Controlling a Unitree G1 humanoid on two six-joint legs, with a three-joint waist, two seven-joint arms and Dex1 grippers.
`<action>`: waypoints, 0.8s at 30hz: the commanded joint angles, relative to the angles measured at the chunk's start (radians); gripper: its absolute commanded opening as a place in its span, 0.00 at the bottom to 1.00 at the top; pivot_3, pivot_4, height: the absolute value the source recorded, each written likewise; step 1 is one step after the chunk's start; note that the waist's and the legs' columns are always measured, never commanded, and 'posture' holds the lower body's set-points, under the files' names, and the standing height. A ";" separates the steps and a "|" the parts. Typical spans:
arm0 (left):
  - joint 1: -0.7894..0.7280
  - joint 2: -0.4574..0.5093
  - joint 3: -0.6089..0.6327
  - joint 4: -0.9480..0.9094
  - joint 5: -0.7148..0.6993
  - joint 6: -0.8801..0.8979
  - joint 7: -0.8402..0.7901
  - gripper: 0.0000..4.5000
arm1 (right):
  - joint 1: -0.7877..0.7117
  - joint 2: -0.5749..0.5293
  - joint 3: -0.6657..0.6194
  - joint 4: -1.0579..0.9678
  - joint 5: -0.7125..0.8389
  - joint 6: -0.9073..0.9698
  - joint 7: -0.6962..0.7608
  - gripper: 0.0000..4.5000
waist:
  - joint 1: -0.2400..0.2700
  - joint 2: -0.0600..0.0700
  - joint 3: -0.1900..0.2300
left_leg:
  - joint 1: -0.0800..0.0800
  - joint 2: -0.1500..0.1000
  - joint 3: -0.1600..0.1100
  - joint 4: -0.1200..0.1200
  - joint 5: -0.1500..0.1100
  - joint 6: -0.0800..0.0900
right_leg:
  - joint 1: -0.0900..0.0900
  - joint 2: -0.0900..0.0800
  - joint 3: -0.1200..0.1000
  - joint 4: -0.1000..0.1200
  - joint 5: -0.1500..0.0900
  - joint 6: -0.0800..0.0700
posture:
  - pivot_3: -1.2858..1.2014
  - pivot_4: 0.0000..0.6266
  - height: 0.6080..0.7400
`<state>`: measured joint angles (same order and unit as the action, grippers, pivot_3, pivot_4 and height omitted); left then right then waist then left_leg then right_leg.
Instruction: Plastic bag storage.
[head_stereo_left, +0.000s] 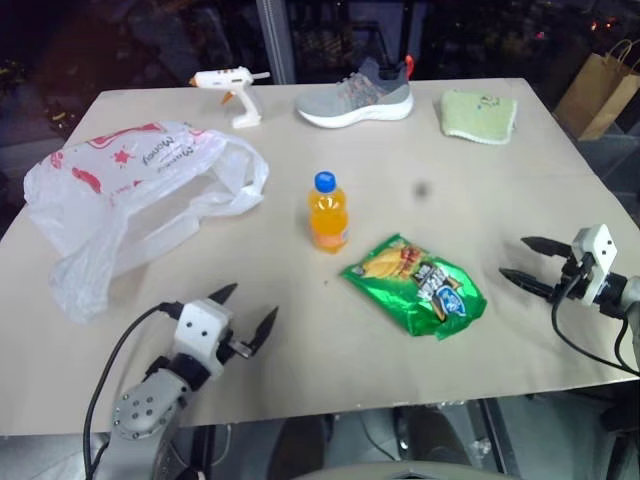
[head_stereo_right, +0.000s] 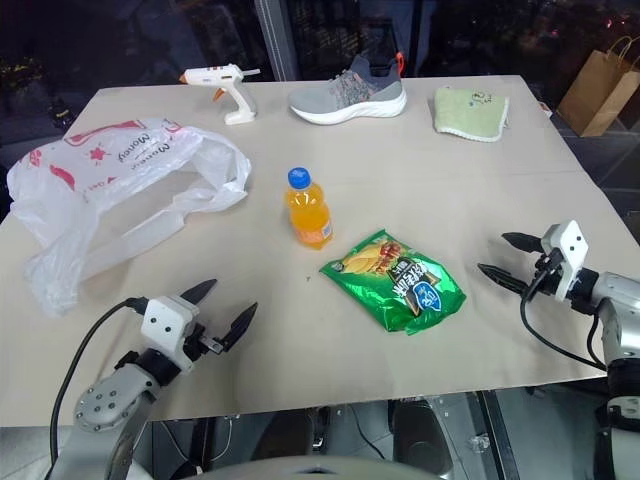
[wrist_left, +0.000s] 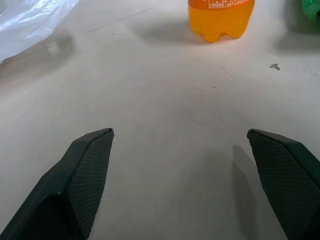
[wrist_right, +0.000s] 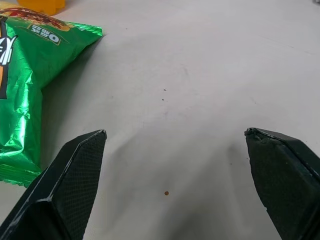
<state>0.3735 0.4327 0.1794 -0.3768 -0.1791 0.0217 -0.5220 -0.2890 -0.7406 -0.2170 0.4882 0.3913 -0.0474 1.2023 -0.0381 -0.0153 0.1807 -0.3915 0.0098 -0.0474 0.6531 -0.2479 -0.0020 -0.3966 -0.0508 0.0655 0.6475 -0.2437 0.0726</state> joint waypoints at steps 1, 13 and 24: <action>0.014 -0.017 -0.014 -0.045 -0.002 -0.026 0.009 0.99 | 0.001 -0.015 -0.038 -0.008 0.019 -0.008 0.009 1.00 | 0.000 0.000 0.000 | 0.000 0.000 0.000 0.000 0.000 0.000 | 0.000 0.000 0.000 0.000 0.000 0.000 | 0.52 0.24 1.00; 0.030 -0.039 -0.028 -0.052 -0.003 -0.049 0.012 0.99 | -0.001 -0.016 -0.038 0.015 0.018 -0.016 0.023 1.00 | 0.000 0.000 0.000 | 0.000 0.000 0.000 0.000 0.000 0.000 | 0.000 0.000 0.000 0.000 0.000 0.000 | 0.52 0.24 1.00; -0.044 -0.015 -0.046 -0.094 0.088 -0.002 0.064 0.99 | -0.021 -0.013 -0.034 0.038 0.020 -0.027 0.033 1.00 | 0.002 0.000 0.000 | 0.000 0.000 0.000 0.000 0.000 0.000 | 0.000 0.000 0.000 0.000 0.000 0.000 | 0.52 0.24 1.00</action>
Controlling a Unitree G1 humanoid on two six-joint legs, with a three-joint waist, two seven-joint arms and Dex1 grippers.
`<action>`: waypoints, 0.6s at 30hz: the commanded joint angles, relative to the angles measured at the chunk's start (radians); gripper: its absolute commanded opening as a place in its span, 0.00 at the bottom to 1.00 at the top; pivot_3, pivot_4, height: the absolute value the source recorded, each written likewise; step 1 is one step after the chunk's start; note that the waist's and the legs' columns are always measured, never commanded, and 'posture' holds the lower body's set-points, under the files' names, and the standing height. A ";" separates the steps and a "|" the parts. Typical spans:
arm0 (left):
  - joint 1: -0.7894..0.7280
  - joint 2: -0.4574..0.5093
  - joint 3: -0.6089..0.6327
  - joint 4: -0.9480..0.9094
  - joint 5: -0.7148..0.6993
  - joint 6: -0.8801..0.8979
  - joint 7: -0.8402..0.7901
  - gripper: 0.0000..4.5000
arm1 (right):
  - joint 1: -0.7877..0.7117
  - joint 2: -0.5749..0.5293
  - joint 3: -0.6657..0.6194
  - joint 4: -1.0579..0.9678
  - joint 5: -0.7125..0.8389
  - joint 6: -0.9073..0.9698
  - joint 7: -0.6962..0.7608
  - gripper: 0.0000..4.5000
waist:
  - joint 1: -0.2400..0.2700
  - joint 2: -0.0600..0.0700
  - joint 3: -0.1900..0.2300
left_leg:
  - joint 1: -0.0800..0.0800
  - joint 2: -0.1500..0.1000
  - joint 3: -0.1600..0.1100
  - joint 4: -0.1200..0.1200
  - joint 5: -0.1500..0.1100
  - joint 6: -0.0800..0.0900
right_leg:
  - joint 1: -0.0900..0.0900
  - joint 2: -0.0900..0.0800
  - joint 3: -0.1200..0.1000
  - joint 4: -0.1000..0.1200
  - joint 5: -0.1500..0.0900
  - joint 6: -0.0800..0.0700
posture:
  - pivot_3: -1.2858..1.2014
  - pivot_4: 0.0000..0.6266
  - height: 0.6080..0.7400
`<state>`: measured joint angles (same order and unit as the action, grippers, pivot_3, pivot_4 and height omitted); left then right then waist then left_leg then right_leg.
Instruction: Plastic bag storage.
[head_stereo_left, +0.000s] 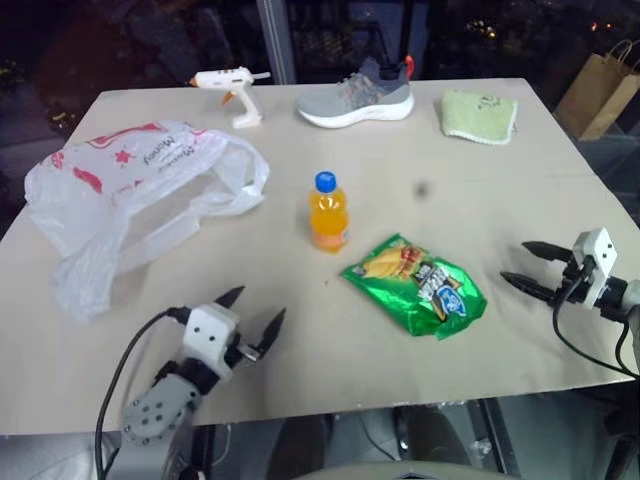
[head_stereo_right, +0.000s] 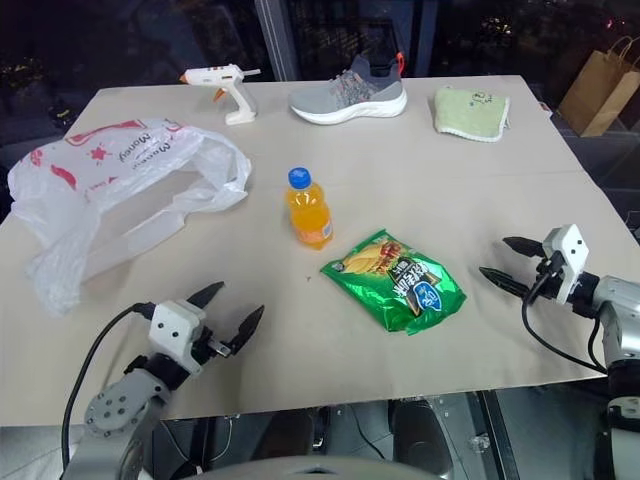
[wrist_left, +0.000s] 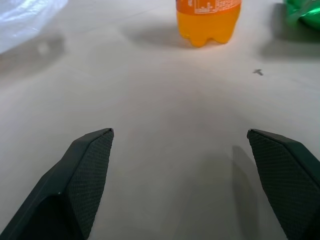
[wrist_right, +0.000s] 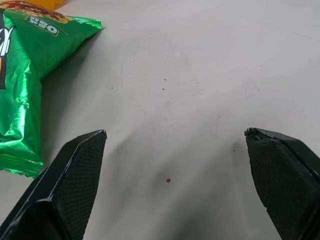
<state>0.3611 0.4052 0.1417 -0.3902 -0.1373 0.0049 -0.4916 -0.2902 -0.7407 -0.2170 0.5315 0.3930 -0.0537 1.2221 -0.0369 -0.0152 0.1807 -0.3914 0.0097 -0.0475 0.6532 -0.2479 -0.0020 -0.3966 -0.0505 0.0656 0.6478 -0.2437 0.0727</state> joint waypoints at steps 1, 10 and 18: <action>-0.049 0.018 -0.012 -0.097 0.071 0.040 0.050 0.99 | -0.022 -0.010 -0.035 -0.007 0.024 -0.015 0.018 1.00 | 0.000 0.000 0.000 | 0.000 0.000 0.000 0.000 0.000 0.000 | 0.000 0.000 0.000 0.000 0.000 0.000 | 0.52 0.24 1.00; -0.148 0.042 -0.001 -0.367 0.303 0.273 0.174 0.99 | -0.017 0.011 -0.066 -0.144 0.134 0.129 0.003 1.00 | -0.002 0.000 0.000 | 0.000 0.000 0.000 0.000 0.000 0.000 | 0.000 0.000 0.000 0.000 0.000 0.000 | 0.52 0.24 1.00; -0.165 0.083 0.185 -0.417 0.624 0.362 0.309 0.99 | 0.022 -0.011 -0.097 -0.292 0.285 0.284 0.119 1.00 | -0.002 0.001 0.000 | 0.000 0.000 -0.001 0.000 0.000 0.000 | 0.000 0.000 0.000 0.000 0.000 0.000 | 0.52 0.24 1.00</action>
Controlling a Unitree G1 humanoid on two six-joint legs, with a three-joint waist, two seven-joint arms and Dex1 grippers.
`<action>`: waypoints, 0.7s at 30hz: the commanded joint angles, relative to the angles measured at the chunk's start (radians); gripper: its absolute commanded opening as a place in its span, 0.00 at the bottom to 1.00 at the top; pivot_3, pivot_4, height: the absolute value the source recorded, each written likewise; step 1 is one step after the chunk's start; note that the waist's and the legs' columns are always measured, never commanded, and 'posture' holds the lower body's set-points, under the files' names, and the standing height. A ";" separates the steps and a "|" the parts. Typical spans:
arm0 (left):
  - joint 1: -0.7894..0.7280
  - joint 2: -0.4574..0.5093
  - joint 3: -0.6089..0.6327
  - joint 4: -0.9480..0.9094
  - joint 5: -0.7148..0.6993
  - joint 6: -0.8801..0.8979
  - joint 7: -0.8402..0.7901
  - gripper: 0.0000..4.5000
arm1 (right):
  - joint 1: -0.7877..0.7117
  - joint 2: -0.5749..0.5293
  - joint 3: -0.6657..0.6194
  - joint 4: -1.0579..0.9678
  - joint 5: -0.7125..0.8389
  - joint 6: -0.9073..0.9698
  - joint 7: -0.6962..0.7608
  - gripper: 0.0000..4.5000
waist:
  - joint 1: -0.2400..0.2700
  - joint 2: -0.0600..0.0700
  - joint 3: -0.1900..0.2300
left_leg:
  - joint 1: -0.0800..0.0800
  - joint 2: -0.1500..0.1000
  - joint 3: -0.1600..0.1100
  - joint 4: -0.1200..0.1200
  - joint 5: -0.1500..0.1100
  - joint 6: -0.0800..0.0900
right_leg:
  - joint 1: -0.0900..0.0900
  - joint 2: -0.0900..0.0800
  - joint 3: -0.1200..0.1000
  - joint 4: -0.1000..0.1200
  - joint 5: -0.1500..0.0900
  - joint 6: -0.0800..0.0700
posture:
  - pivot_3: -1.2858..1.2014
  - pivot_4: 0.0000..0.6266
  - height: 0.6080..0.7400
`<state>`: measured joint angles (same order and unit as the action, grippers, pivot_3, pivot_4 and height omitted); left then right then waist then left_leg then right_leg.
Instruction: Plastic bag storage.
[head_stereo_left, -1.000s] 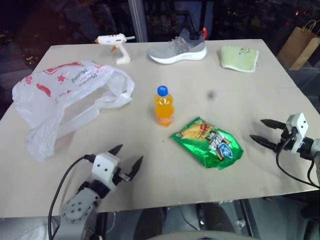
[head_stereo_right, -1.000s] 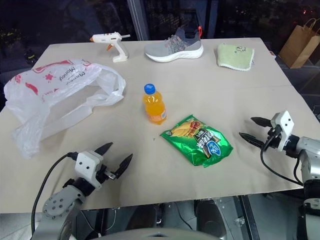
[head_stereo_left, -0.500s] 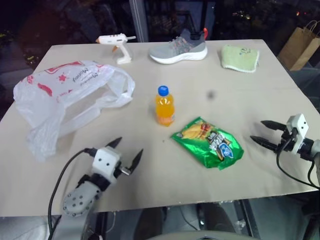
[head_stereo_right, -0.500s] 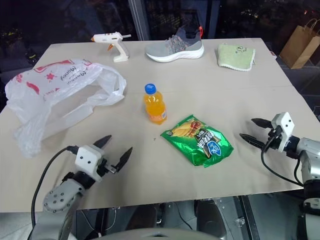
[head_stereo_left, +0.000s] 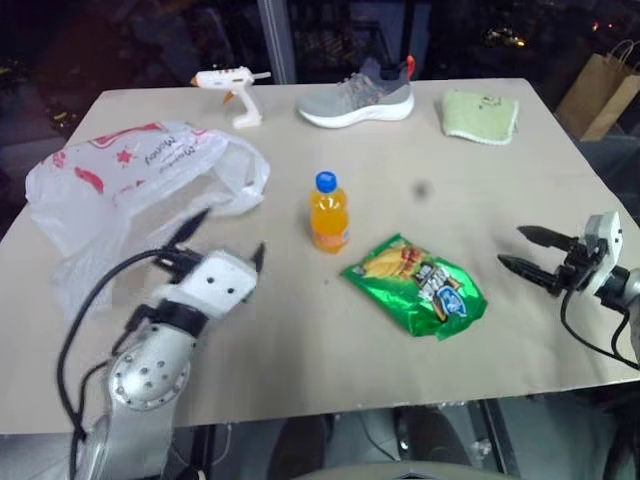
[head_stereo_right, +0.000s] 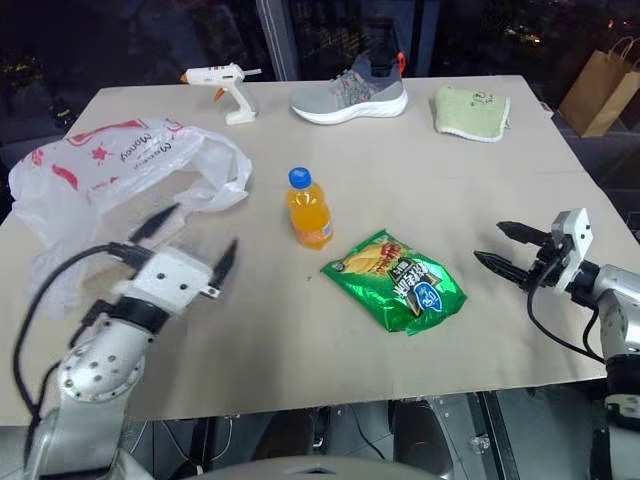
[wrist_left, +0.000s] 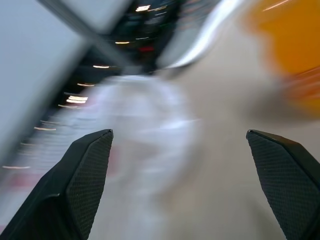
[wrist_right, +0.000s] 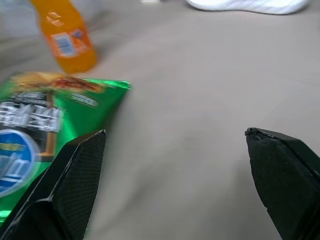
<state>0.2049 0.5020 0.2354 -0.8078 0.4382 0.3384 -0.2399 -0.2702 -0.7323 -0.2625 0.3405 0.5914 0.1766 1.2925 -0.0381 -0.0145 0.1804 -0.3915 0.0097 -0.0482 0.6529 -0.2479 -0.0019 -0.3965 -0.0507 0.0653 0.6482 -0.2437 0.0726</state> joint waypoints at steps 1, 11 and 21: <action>-0.015 -0.007 0.108 0.018 0.068 0.034 0.060 0.99 | 0.004 -0.018 -0.052 -0.131 0.101 0.063 0.058 1.00 | 0.000 0.000 0.000 | 0.000 0.000 0.000 0.000 0.000 0.000 | 0.000 0.000 0.000 0.000 0.000 0.000 | 0.52 0.24 1.00; -0.027 0.021 0.181 0.193 0.082 0.035 0.065 0.99 | -0.056 0.012 -0.018 -0.552 0.308 0.273 -0.045 1.00 | 0.004 -0.001 0.000 | -0.001 0.000 -0.002 0.000 0.000 0.000 | 0.000 0.000 -0.002 0.001 0.000 0.000 | 0.52 0.24 1.00; -0.108 0.053 0.125 0.283 0.138 0.093 0.051 0.87 | -0.064 0.044 0.010 -0.596 0.287 0.271 -0.089 1.00 | 0.022 -0.002 -0.001 | -0.002 -0.001 -0.003 0.001 0.000 0.000 | 0.000 -0.001 -0.004 0.001 0.000 0.000 | 0.52 0.24 1.00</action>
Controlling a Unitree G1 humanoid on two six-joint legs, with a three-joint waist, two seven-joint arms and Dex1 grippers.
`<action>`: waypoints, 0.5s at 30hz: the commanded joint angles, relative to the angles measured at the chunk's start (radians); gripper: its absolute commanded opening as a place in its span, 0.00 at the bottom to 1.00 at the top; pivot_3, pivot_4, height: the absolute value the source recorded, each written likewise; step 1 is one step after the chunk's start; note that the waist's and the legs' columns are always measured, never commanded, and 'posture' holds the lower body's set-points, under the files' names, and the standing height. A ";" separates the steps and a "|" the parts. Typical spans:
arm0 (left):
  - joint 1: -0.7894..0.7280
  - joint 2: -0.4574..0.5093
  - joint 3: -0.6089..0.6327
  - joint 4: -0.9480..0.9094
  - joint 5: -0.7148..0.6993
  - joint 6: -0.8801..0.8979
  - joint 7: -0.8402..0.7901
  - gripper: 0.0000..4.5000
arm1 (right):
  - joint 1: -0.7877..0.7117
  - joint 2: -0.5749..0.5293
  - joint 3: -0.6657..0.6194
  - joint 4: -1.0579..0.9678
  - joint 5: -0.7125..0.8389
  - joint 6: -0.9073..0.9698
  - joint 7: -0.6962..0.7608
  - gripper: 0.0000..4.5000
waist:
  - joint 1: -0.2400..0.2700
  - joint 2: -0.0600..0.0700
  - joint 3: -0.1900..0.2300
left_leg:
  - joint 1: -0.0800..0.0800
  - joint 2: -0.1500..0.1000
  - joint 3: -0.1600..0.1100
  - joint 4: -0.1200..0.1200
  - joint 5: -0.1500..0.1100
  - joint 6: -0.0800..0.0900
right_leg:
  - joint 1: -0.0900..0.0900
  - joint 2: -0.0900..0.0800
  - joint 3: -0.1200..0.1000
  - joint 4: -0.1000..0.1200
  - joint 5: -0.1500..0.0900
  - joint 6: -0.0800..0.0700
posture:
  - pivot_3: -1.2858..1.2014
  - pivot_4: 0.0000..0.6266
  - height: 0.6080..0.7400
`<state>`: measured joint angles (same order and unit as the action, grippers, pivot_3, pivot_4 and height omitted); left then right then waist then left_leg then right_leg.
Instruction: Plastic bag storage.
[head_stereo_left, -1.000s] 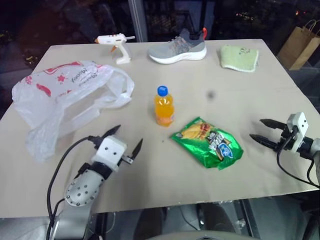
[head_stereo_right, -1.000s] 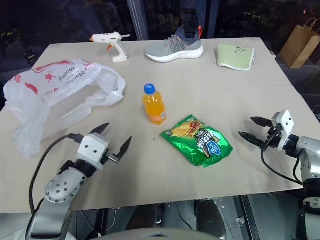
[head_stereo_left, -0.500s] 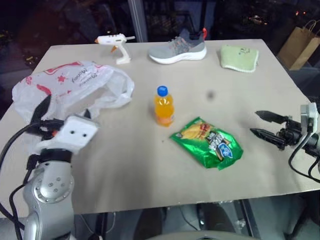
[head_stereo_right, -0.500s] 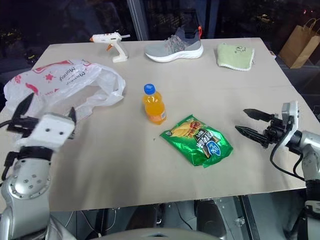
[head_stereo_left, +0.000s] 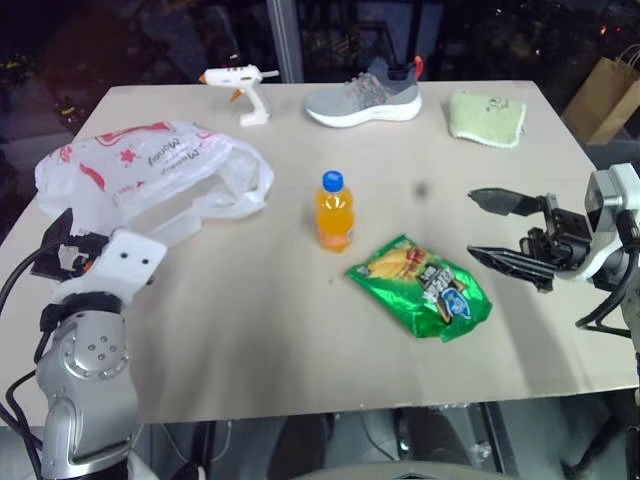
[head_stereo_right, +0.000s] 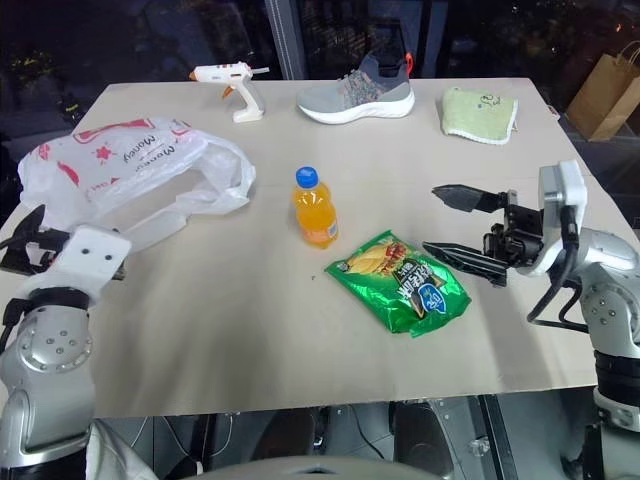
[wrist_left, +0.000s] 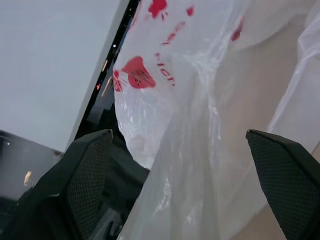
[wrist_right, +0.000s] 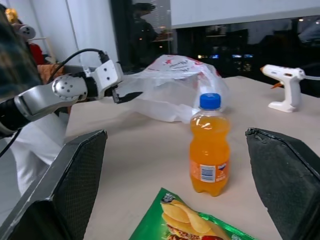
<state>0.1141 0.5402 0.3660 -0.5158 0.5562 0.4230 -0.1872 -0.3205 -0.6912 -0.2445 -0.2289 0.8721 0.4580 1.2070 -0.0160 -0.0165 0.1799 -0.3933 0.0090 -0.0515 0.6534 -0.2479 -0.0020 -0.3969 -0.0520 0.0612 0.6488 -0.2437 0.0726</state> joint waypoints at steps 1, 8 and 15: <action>-0.022 0.016 -0.007 -0.009 0.020 0.009 -0.002 0.82 | -0.010 0.004 -0.005 -0.024 -0.003 -0.019 -0.001 1.00 | 0.000 0.000 0.000 | 0.000 0.000 0.000 0.000 0.000 0.000 | 0.000 0.000 0.000 0.000 0.000 0.000 | 0.52 0.24 1.00; -0.076 0.022 -0.015 -0.006 -0.039 0.038 -0.066 0.10 | -0.019 0.030 0.005 -0.022 -0.027 -0.034 -0.033 1.00 | 0.000 0.000 0.000 | 0.000 0.000 -0.001 0.000 0.000 0.000 | 0.000 0.000 -0.001 0.000 0.000 0.000 | 0.52 0.24 1.00; -0.254 -0.008 -0.101 -0.038 -0.137 0.128 -0.147 0.02 | -0.031 0.062 0.080 -0.038 -0.136 -0.045 -0.138 1.00 | 0.003 0.000 0.000 | -0.001 0.000 -0.002 0.000 0.000 0.000 | 0.000 0.000 -0.002 0.001 0.000 0.000 | 0.52 0.24 1.00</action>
<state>-0.1017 0.5354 0.2793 -0.5016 0.4444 0.5252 -0.3168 -0.3330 -0.6274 -0.1711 -0.2299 0.7671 0.4286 1.1041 -0.0133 -0.0165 0.1799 -0.3941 0.0083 -0.0534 0.6536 -0.2478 -0.0021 -0.3970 -0.0525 0.0591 0.6495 -0.2436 0.0726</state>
